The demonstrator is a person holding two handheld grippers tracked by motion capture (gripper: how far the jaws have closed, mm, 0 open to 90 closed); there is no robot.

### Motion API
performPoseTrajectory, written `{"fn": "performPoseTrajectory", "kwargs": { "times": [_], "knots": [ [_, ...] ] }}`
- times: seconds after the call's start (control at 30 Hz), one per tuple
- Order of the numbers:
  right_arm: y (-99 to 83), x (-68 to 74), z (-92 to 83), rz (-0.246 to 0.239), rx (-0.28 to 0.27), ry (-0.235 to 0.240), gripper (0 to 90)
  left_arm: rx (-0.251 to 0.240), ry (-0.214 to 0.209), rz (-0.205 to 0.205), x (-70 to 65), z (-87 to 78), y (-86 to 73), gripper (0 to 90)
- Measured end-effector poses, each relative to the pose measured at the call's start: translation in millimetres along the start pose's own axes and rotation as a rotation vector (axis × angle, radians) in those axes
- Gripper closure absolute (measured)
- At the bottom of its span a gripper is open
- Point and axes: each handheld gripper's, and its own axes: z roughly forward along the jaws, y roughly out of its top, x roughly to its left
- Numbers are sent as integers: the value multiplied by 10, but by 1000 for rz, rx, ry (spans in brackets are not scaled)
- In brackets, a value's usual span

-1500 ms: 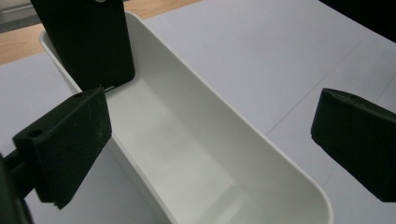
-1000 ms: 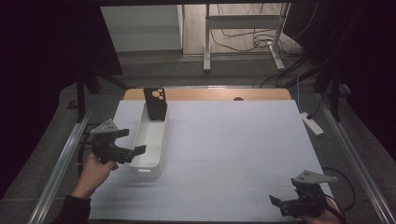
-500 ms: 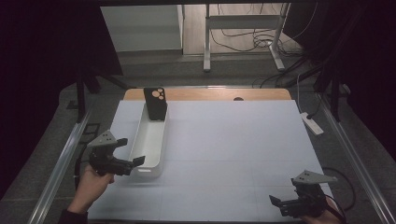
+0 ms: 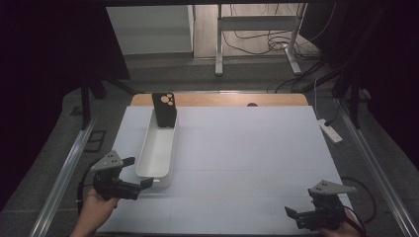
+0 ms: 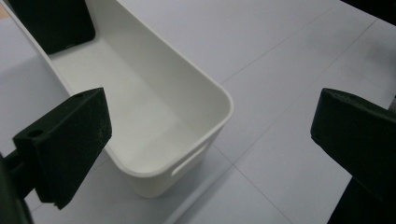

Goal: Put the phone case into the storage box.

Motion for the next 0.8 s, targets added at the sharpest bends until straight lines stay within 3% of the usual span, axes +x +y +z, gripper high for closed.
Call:
{"fn": "performPoseTrajectory", "kwargs": {
  "times": [0.5,0.8],
  "knots": [
    [0,0,-1,0,-1,2,0,-17,9,-25,-138,-102,-231,0],
    [-2,-2,-4,0,-6,0,0,0,42,-33,-211,-143,-378,0]
  ]
}}
